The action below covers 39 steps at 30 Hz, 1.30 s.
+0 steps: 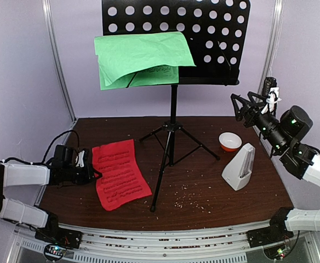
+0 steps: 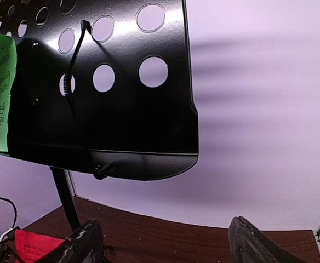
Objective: Pack up the instrument practice props
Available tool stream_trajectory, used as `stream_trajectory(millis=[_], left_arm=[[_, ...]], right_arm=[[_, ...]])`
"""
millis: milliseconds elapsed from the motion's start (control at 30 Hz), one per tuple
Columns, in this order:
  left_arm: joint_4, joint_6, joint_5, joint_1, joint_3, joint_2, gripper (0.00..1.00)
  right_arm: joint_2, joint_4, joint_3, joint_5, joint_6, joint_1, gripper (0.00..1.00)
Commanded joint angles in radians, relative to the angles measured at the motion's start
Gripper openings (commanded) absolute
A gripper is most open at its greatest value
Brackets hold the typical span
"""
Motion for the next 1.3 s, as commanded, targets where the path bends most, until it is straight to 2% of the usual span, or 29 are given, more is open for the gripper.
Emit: stream_trajectory(millis=[0,167,300,333,467,567,600,733,900,1000,1067,1133,1167,1233,1267], left_arm=[[-0.023,0.021,-0.094,0.008,0.009,-0.005,0.0],[-0.062,0.026,-0.175,0.008,0.017,-0.023,0.0],[-0.072,0.032,-0.173,0.008,0.026,-0.019,0.0],[-0.075,0.034,-0.17,0.009,0.03,-0.017,0.04],[-0.09,0.031,-0.198,0.009,0.043,-0.051,0.3],[-0.09,0.012,-0.257,0.011,0.043,-0.124,0.61],[-0.094,0.009,-0.273,0.013,0.05,-0.15,0.68],[-0.139,0.022,-0.339,0.014,0.101,-0.237,0.82],[-0.142,0.057,-0.425,0.014,0.172,-0.397,0.85],[-0.084,0.114,-0.398,0.014,0.226,-0.46,0.86],[-0.059,0.171,-0.316,0.015,0.287,-0.457,0.85],[-0.038,0.247,-0.165,0.014,0.362,-0.432,0.74],[-0.022,0.276,-0.068,0.014,0.398,-0.418,0.72],[0.024,0.297,0.125,0.013,0.456,-0.397,0.72],[0.048,0.3,0.17,0.013,0.483,-0.387,0.72]], right_arm=[[-0.028,0.023,-0.017,0.032,-0.01,0.006,0.82],[-0.039,0.023,-0.027,0.041,-0.011,0.005,0.82],[-0.044,0.031,-0.036,0.053,-0.004,0.004,0.83],[-0.047,0.034,-0.037,0.055,-0.003,0.004,0.83],[-0.054,0.042,-0.042,0.058,0.007,0.006,0.84],[-0.058,0.037,-0.043,0.06,0.008,0.005,0.84],[-0.058,0.034,-0.044,0.06,0.007,0.005,0.85],[-0.066,0.043,-0.052,0.049,0.009,0.005,0.85],[-0.066,0.037,-0.05,0.016,0.032,0.004,0.85],[-0.059,0.032,-0.044,-0.021,0.055,0.005,0.85],[-0.056,0.024,-0.032,-0.084,0.066,0.005,0.85],[-0.049,0.019,-0.018,-0.166,0.083,0.005,0.85],[-0.044,0.018,-0.012,-0.203,0.094,0.005,0.85],[-0.028,0.025,-0.008,-0.275,0.124,0.006,0.85],[-0.015,0.027,-0.007,-0.307,0.138,0.008,0.84]])
